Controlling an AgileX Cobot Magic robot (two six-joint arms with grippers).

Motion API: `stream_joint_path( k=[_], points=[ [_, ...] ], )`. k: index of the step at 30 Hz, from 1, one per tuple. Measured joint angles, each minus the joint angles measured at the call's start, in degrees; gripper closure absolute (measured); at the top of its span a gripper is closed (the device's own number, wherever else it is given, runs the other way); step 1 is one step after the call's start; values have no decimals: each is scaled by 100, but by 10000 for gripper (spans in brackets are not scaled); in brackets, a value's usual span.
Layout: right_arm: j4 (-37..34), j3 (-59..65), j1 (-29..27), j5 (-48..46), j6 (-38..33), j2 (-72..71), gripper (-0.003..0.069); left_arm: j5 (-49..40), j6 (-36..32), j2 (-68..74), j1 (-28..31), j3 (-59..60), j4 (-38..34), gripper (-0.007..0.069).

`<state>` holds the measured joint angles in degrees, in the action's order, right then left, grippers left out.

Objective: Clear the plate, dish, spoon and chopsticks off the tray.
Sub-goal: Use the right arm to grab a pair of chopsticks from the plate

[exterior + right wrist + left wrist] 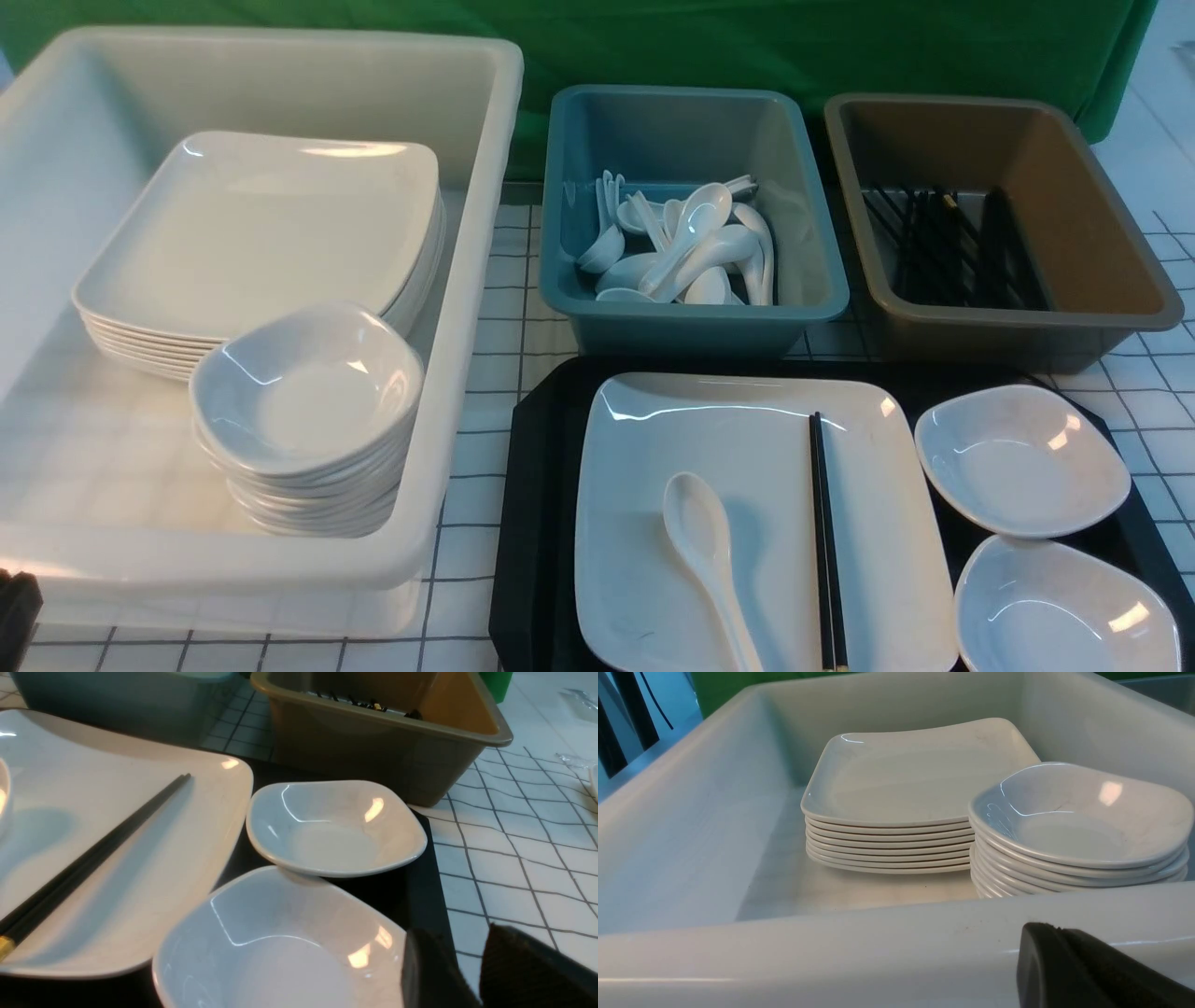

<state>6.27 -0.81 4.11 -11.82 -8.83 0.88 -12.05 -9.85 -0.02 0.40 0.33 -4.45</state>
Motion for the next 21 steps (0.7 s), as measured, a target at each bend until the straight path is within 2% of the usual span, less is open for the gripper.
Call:
stream_joint_path(
  k=[17,19,21],
  points=[
    [-40,6,0,130,-39,0,417,0,-5,0,0,0,0,603],
    [-133,13,0,207,145,0,417,0,-5,0,0,0,0,603],
    [-1013,36,0,343,1345,0,417,0,-5,0,0,0,0,603]
  ],
)
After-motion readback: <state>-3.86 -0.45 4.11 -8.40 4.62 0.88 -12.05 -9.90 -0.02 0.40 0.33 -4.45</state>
